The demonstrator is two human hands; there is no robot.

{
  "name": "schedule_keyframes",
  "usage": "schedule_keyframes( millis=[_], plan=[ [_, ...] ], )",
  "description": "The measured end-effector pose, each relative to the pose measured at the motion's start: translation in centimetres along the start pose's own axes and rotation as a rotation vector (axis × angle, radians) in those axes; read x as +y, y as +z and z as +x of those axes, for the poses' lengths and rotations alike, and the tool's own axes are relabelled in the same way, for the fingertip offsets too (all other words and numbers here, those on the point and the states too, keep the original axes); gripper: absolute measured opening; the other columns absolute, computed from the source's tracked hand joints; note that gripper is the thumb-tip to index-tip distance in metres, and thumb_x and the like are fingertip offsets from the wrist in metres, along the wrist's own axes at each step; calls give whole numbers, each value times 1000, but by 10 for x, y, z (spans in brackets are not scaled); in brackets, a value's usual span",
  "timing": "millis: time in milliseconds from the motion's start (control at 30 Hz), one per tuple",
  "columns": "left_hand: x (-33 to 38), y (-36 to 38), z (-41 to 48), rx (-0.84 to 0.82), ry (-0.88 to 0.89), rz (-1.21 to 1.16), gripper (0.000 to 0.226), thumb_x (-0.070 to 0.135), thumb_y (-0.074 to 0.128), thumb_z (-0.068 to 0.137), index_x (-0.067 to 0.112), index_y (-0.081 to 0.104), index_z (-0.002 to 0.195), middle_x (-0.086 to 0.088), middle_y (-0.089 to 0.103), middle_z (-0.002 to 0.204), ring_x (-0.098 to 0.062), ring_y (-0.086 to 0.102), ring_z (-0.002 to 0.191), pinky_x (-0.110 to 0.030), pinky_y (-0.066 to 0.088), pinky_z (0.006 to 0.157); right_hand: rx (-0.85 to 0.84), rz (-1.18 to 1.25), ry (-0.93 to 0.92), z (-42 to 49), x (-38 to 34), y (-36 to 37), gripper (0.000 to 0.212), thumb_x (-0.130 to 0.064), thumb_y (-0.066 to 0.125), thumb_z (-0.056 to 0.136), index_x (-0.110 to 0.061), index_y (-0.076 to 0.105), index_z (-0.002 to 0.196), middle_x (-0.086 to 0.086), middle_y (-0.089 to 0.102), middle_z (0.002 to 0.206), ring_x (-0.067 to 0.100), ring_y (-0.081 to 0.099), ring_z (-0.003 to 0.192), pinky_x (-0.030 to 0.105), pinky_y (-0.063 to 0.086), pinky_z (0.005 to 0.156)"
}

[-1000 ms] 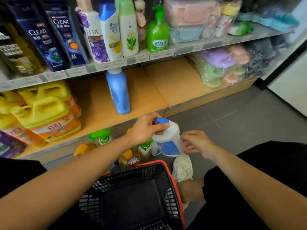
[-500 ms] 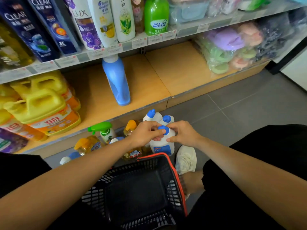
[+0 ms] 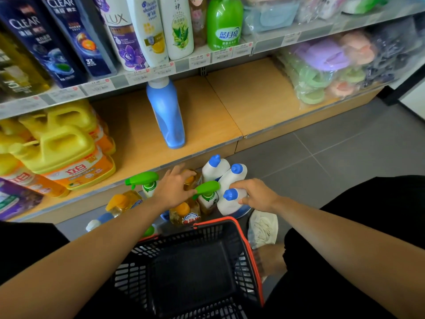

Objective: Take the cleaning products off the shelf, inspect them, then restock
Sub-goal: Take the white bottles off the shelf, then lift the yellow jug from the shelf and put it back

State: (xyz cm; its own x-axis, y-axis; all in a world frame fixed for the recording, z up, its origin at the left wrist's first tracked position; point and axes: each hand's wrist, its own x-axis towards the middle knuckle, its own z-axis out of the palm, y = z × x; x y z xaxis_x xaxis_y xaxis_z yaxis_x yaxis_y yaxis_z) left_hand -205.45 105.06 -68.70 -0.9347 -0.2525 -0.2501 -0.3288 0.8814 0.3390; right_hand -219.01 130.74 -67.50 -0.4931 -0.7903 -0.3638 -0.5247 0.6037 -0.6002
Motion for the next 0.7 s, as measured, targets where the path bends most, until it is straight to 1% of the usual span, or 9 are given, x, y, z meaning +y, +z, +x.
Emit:
schedule_keyframes(
  millis=[133, 200, 333, 400, 467, 533, 600, 633, 700],
  plan=[
    [-6, 7, 0, -16, -3, -189, 60, 38, 74, 89, 28, 51, 144, -4, 43, 148, -25, 50, 131, -39, 45, 104, 96, -150, 21, 1, 2, -7, 42, -5, 75, 82, -22, 68, 120, 1, 70, 117, 24, 64, 104, 42, 52, 90],
    [-7, 8, 0, -15, 1, -200, 61, 37, 74, 89, 28, 51, 145, -4, 43, 148, -24, 50, 131, -38, 44, 104, 181, -238, 87, 2, 5, -11, 38, 3, 69, 79, -18, 68, 111, 4, 68, 111, 30, 64, 100, 44, 53, 84],
    [-8, 8, -2, -39, 17, -208, 63, 38, 72, 91, 30, 47, 148, -4, 39, 152, -24, 49, 133, -37, 44, 107, 268, -205, 258, 3, 13, -19, 22, 7, 60, 79, -13, 62, 88, 6, 57, 91, 33, 60, 85, 33, 41, 69],
    [-7, 5, -3, -77, 10, -178, 67, 39, 71, 92, 32, 41, 152, -5, 32, 159, -26, 46, 138, -40, 43, 110, 249, -178, 265, 2, 10, -22, 21, 0, 68, 81, -14, 66, 96, 6, 61, 97, 33, 61, 93, 32, 42, 74],
    [-5, -2, -6, -132, 15, -147, 74, 37, 71, 92, 33, 34, 156, -6, 20, 167, -28, 40, 144, -40, 41, 113, 220, -160, 289, 0, 5, -24, 40, -10, 75, 83, -14, 65, 122, 9, 65, 117, 32, 62, 108, 36, 49, 89],
    [-4, -13, -12, -160, 27, -123, 78, 36, 73, 91, 31, 32, 158, -7, 18, 168, -26, 38, 146, -37, 39, 113, 176, -185, 314, -1, -4, -26, 55, -19, 78, 83, -17, 59, 135, 8, 64, 129, 31, 59, 118, 41, 51, 96],
    [-6, -27, -20, -153, 23, -111, 74, 37, 72, 91, 27, 38, 155, -10, 43, 157, -25, 49, 137, -29, 42, 103, 132, -257, 309, -1, -17, -30, 62, -29, 78, 83, -21, 55, 140, 6, 64, 130, 30, 56, 122, 43, 52, 97],
    [-8, -37, -25, -147, 11, -118, 68, 38, 72, 91, 26, 45, 152, -9, 58, 142, -24, 57, 126, -26, 44, 93, 126, -287, 288, 1, -26, -32, 62, -33, 78, 84, -22, 55, 140, 5, 66, 127, 30, 56, 122, 43, 52, 96],
    [-14, -58, -39, -149, -3, -133, 51, 39, 71, 92, 27, 58, 140, 0, 71, 120, -20, 65, 111, -27, 48, 86, 128, -307, 228, 8, -49, -37, 59, -37, 78, 84, -21, 59, 138, 3, 67, 125, 29, 56, 121, 40, 52, 94]
  ],
)
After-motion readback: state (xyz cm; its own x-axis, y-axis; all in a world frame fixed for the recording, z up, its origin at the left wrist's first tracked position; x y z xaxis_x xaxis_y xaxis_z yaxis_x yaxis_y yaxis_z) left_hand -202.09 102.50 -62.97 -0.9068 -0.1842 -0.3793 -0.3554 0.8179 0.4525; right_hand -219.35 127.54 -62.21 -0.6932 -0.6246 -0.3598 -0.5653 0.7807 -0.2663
